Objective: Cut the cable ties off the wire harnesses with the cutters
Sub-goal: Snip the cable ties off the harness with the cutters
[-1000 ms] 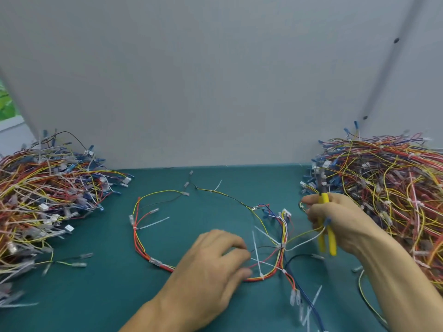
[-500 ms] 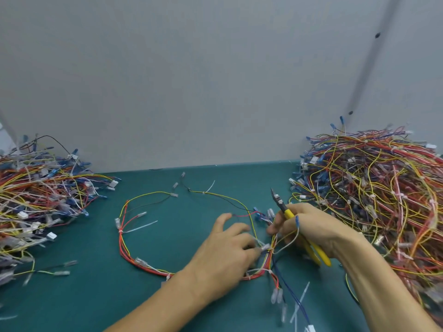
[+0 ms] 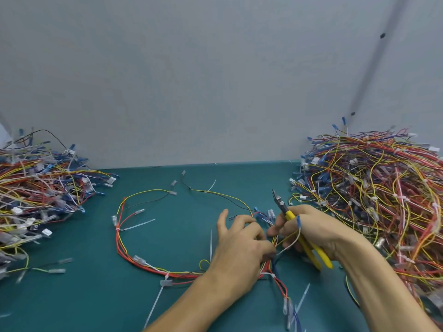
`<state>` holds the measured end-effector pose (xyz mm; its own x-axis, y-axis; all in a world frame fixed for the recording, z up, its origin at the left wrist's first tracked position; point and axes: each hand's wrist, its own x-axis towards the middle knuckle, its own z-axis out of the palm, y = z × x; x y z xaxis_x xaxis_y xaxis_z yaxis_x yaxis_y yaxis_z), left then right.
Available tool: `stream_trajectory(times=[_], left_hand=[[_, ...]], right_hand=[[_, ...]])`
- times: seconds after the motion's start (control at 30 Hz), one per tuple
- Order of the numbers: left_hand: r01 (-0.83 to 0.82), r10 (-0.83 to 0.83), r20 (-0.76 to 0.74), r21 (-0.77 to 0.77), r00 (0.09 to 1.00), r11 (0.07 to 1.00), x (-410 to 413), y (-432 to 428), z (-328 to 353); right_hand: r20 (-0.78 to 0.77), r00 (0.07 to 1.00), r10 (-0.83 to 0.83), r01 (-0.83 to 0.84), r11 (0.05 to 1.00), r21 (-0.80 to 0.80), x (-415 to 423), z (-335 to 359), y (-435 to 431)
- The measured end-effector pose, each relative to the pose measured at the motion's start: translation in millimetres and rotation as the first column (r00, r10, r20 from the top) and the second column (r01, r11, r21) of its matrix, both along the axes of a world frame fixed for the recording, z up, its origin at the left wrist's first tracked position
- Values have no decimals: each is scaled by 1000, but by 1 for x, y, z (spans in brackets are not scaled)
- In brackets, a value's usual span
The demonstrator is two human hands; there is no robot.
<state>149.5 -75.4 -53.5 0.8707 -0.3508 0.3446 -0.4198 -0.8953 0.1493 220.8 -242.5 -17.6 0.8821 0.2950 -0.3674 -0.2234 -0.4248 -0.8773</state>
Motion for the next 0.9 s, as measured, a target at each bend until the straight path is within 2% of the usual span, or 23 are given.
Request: stream_trajectory(times=[0.1,0.17,0.3,0.4,0.53,0.6,0.73,0.83,0.9], left_hand=[[38,-39,-7,-124,999,992,-3,6,-11],[-27,11,-66,-242,998,970,-6,8,-13],[-232,199,-157,-230,967,945,-1,5,-11],[-276,246,-134,-297,960,914,1,4,-13],[-265,256,-95,-111,962,958,5,3,-14],[-259,246,-124,-97,961,961,7,4,-10],[-297,231,-210,-377,950,878,9,10,-5],[-313,237,-227,-407,945,858,7,14,-9],[-310,229,-231,-424,946,851,5,16,-13]], right_hand=[[-6,1000,-10,10,1000,2,-1,1,0],[-16,1000,-9,9,1000,4,-2,2,0],[-21,1000,18,-18,1000,-15,-4,3,0],[-28,999,26,-26,1000,-12,-5,3,0],[-19,999,45,-46,998,-35,-7,5,1],[-11,998,63,-63,997,-43,-8,6,3],[-10,999,48,-48,999,9,-11,4,13],[18,1000,0,0,1000,11,-16,10,21],[139,989,-46,50,998,-24,-17,20,17]])
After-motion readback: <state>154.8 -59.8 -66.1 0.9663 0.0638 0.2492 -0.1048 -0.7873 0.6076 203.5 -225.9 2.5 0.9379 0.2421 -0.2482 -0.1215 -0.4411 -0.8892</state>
